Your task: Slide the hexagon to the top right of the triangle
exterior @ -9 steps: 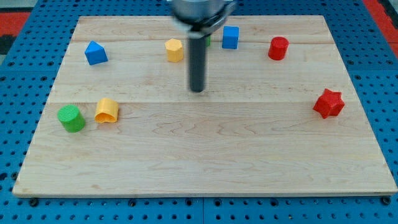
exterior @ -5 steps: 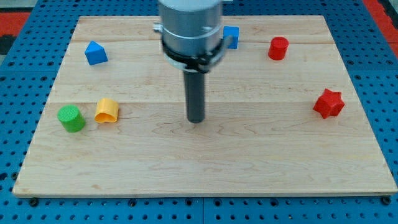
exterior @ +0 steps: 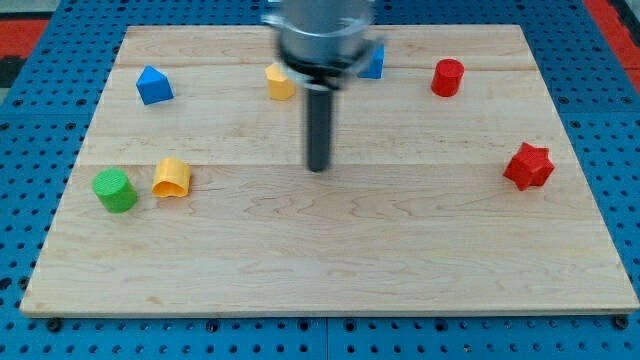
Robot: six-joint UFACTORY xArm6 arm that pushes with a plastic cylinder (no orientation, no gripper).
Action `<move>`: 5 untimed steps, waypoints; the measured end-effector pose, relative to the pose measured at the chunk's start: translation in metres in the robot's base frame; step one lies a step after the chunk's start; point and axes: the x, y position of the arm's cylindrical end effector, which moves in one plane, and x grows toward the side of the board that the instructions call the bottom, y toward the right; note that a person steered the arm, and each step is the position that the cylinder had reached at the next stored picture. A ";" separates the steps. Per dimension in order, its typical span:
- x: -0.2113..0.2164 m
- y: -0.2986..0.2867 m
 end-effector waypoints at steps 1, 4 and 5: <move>0.071 -0.003; -0.115 -0.005; -0.159 -0.016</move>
